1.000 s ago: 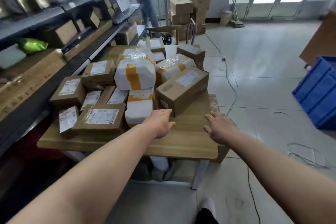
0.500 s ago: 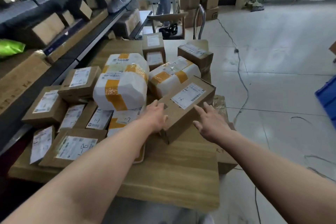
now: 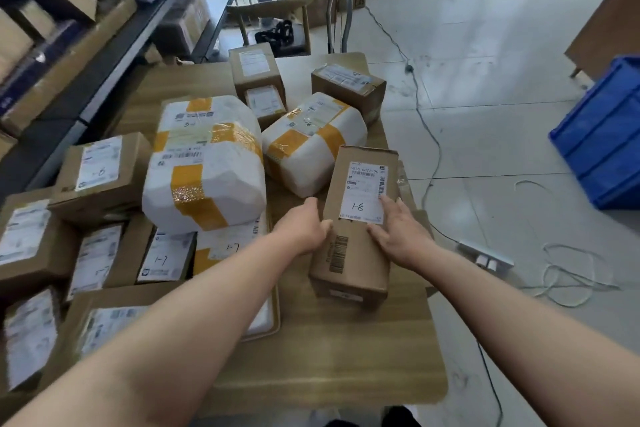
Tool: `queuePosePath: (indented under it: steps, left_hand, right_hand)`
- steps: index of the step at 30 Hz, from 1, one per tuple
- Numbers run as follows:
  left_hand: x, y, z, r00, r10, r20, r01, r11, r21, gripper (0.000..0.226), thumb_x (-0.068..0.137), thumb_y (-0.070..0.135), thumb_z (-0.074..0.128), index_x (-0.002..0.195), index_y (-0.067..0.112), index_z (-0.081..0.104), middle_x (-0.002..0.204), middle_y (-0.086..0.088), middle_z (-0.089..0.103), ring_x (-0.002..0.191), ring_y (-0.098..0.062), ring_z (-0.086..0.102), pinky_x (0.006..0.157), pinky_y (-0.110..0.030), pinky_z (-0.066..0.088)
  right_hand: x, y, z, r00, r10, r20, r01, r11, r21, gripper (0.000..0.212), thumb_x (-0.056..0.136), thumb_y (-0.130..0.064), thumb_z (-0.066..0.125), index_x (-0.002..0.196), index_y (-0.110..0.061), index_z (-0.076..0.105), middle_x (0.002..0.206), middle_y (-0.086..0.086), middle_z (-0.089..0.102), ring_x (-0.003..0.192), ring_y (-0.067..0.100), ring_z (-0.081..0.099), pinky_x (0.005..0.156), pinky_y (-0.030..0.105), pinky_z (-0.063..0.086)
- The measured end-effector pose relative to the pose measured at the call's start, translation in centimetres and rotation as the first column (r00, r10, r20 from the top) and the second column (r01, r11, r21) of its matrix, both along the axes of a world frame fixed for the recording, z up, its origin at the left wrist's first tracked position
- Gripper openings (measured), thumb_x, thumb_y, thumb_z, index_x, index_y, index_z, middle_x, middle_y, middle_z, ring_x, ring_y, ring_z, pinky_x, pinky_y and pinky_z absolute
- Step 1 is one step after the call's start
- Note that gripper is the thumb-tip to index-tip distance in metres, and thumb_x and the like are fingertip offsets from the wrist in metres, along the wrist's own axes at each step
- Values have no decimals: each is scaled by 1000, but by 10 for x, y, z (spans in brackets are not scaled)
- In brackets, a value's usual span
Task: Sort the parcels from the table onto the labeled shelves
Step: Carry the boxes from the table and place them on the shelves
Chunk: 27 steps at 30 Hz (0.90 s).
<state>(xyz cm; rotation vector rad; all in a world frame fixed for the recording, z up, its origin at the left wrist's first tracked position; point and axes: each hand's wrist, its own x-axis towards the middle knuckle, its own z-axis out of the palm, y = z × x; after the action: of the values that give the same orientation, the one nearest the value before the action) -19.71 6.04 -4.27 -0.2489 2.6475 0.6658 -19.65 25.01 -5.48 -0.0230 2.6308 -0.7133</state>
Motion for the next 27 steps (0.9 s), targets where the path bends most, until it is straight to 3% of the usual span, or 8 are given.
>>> queuePosePath:
  steps: [3, 6, 11, 19, 25, 27]
  left_hand:
    - [6, 6, -14, 990, 86, 113, -116, 949, 293, 48, 98, 38, 48, 143, 23, 39, 135, -6, 56, 119, -27, 55, 101, -41, 45]
    - [12, 8, -21, 981, 154, 121, -191, 888, 418, 51, 99, 36, 46, 147, 29, 32, 139, -4, 54, 121, -26, 54, 103, -45, 44]
    - [24, 19, -22, 969, 202, 142, -245, 864, 440, 55, 100, 34, 41, 151, 37, 22, 143, -3, 49, 122, -26, 52, 104, -46, 43]
    - [80, 53, -23, 942, 316, 115, -334, 836, 435, 48, 100, 30, 40, 146, 39, 30, 136, -2, 55, 114, -25, 55, 98, -37, 45]
    - [134, 97, -14, 874, 458, 161, -472, 720, 509, 46, 101, 25, 39, 143, 42, 33, 133, -1, 56, 110, -26, 59, 93, -49, 51]
    - [152, 112, -10, 851, 505, 146, -498, 686, 531, 50, 102, 24, 38, 148, 41, 26, 139, 0, 52, 117, -25, 55, 99, -49, 47]
  right_hand:
    - [5, -3, -6, 991, -122, 47, 126, 985, -118, 76, 96, -36, 50, 151, -35, -2, 156, 7, 24, 135, 30, 38, 106, 43, 35]
    - [11, -5, -8, 977, -193, 87, 206, 964, -167, 76, 97, -37, 50, 150, -42, -5, 149, 9, 38, 122, 31, 51, 97, 41, 44]
    - [23, 2, -9, 974, -210, 89, 224, 957, -187, 75, 96, -39, 50, 148, -46, -5, 149, 10, 38, 122, 33, 51, 98, 48, 46]
    - [61, 36, -15, 994, -98, 55, 107, 973, -206, 74, 95, -42, 50, 147, -49, -3, 151, 6, 36, 124, 32, 49, 100, 45, 43]
    - [87, 73, -9, 996, 44, 81, -23, 972, -235, 74, 96, -38, 49, 149, -46, -3, 148, 7, 41, 126, 31, 47, 104, 46, 40]
    - [98, 86, -4, 994, 105, 29, -95, 962, -256, 75, 96, -34, 49, 150, -43, -2, 151, 4, 38, 128, 29, 46, 105, 43, 39]
